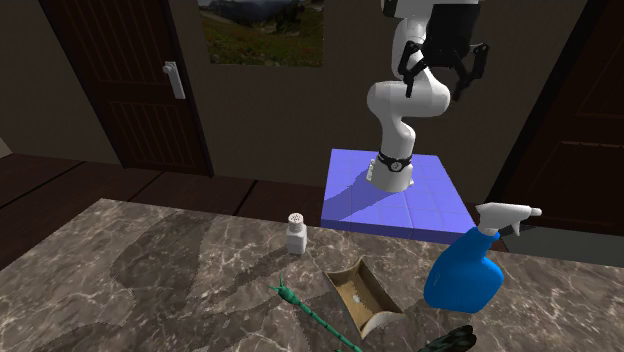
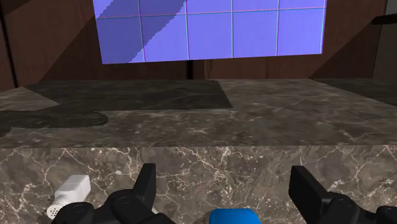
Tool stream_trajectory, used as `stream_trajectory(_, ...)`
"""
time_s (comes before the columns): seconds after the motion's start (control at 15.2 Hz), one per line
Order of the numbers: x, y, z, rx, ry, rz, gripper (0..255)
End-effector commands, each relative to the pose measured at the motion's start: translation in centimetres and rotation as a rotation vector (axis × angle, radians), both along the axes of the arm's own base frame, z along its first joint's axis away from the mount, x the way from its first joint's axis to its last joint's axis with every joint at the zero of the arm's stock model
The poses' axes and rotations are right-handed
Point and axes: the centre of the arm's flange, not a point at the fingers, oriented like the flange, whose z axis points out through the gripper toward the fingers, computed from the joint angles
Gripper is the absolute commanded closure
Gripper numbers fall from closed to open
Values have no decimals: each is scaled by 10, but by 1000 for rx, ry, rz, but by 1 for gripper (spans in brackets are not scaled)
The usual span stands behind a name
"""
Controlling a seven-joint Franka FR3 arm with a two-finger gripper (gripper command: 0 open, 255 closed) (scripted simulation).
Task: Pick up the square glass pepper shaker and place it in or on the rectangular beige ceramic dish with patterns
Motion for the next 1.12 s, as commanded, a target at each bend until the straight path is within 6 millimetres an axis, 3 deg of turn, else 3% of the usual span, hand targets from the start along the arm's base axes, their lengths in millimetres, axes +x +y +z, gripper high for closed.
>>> stream_trajectory(0.0, 0, 0, 0, 0, 0, 0, 0)
stream_trajectory(1.06, 134, -139, -112, -7, 146, 53, 0)
